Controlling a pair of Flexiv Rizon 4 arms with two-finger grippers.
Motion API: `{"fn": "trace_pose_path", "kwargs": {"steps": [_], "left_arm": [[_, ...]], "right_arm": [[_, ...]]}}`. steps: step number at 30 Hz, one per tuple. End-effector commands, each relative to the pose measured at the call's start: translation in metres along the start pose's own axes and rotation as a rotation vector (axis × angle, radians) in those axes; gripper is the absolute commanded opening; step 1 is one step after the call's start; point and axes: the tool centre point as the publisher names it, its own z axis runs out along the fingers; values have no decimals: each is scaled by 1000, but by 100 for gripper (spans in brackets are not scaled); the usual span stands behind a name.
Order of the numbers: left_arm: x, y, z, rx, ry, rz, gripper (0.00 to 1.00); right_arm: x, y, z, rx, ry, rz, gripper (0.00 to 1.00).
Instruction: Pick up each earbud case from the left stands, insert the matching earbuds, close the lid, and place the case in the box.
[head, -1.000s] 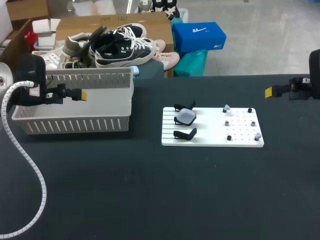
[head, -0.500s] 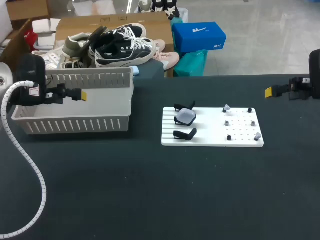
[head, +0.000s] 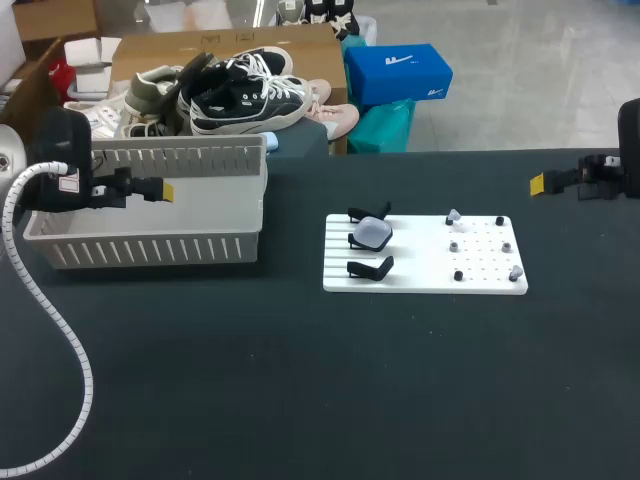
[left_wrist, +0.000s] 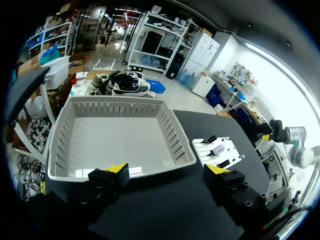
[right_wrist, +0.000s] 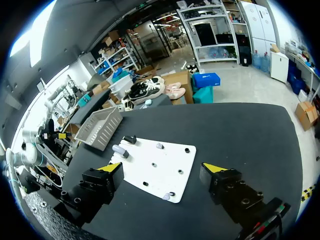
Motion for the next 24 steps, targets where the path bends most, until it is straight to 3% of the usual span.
{"fn": "trace_pose_path", "kwargs": {"steps": [1, 10, 12, 13, 14, 16, 19, 24], "left_arm": [[-1, 0, 0, -2, 5, 0, 100], [-1, 0, 0, -2, 5, 0, 100], [-3, 7, 5, 20, -2, 24, 100], [-3, 11, 10, -23, 7, 35, 100], [-6, 14, 13, 4, -27, 49, 100], [-10, 20, 22, 24, -23, 69, 100], [-13, 22, 35, 97, 11, 142, 100], [-17, 11, 48, 225, 38, 354, 100]], "right_arm": [[0, 0, 0, 0, 0, 0, 100], [0, 0, 0, 0, 0, 0, 100], [0, 0, 0, 0, 0, 0, 100], [0, 0, 0, 0, 0, 0, 100], [0, 0, 0, 0, 0, 0, 100], [0, 0, 0, 0, 0, 0, 100], [0, 0, 0, 0, 0, 0, 100], [0, 0, 0, 0, 0, 0, 100]]}}
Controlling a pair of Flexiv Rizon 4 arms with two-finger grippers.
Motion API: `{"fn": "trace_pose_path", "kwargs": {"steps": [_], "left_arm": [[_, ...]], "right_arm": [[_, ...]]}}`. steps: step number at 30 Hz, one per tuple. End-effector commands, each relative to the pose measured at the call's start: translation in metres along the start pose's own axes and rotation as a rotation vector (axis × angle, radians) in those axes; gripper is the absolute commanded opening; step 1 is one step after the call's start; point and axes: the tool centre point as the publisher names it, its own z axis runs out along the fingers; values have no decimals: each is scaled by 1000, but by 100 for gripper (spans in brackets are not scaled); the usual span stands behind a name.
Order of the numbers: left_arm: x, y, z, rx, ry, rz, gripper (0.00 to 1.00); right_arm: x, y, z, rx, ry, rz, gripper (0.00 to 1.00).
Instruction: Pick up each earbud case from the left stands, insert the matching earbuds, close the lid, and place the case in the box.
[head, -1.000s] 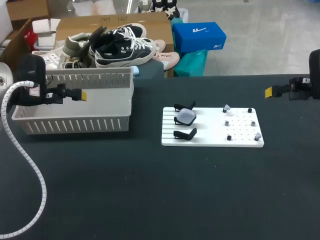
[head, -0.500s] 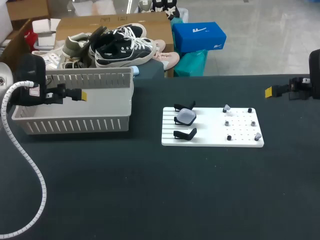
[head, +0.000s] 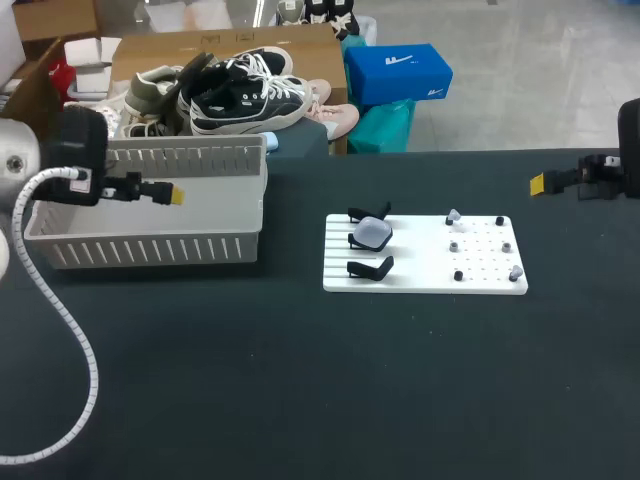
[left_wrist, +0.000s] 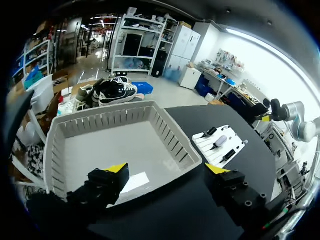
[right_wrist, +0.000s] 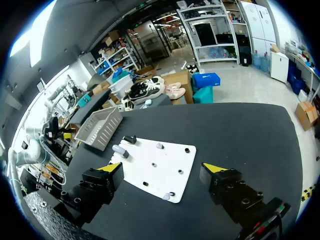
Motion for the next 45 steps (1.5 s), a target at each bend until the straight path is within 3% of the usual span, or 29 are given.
{"fn": "trace_pose_path", "kwargs": {"steps": [1, 6, 10, 16, 23, 31, 45], "left_arm": [[-10, 4, 20, 168, 20, 152, 100], [-25, -12, 37, 370, 39, 355, 100], [-33, -30, 50, 480, 11, 511, 100], [-39, -57, 68, 566, 9, 682, 100], [-38, -82, 100, 611, 74, 803, 100], [-36, -106, 133, 715, 90, 854, 100], [-19, -128, 156, 737, 61, 736, 100]], "right_arm": [[0, 0, 0, 0, 0, 0, 100], [0, 0, 0, 0, 0, 0, 100], [0, 0, 0, 0, 0, 0, 100], [0, 0, 0, 0, 0, 0, 100], [0, 0, 0, 0, 0, 0, 100], [0, 0, 0, 0, 0, 0, 100], [0, 0, 0, 0, 0, 0, 100]]}}
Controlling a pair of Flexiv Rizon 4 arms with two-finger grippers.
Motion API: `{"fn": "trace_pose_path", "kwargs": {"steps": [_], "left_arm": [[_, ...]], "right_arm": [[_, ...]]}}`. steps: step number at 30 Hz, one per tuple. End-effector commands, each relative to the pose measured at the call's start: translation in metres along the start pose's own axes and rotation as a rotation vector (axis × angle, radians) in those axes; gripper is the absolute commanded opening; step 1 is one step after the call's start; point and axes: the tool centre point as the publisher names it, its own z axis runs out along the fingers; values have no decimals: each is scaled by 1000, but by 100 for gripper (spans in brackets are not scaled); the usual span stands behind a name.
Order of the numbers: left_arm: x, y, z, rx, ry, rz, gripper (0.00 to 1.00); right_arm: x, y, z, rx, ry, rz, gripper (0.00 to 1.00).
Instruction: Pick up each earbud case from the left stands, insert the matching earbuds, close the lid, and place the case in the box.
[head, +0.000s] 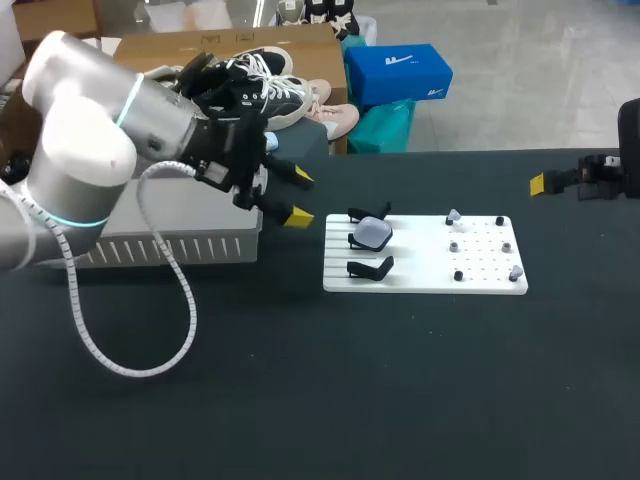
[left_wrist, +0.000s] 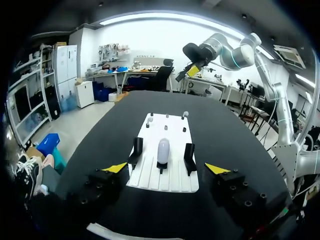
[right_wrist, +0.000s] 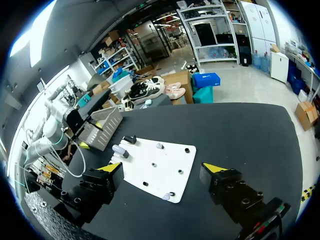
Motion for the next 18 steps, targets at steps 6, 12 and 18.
{"fn": "trace_pose_path", "kwargs": {"steps": [6, 12, 18], "left_arm": [[9, -6, 16, 8, -6, -12, 100], [9, -7, 28, -64, -20, -38, 100], [12, -9, 39, -112, -9, -18, 100]], "right_arm": [[0, 0, 0, 0, 0, 0, 100], [0, 0, 0, 0, 0, 0, 100], [0, 0, 0, 0, 0, 0, 100]]}}
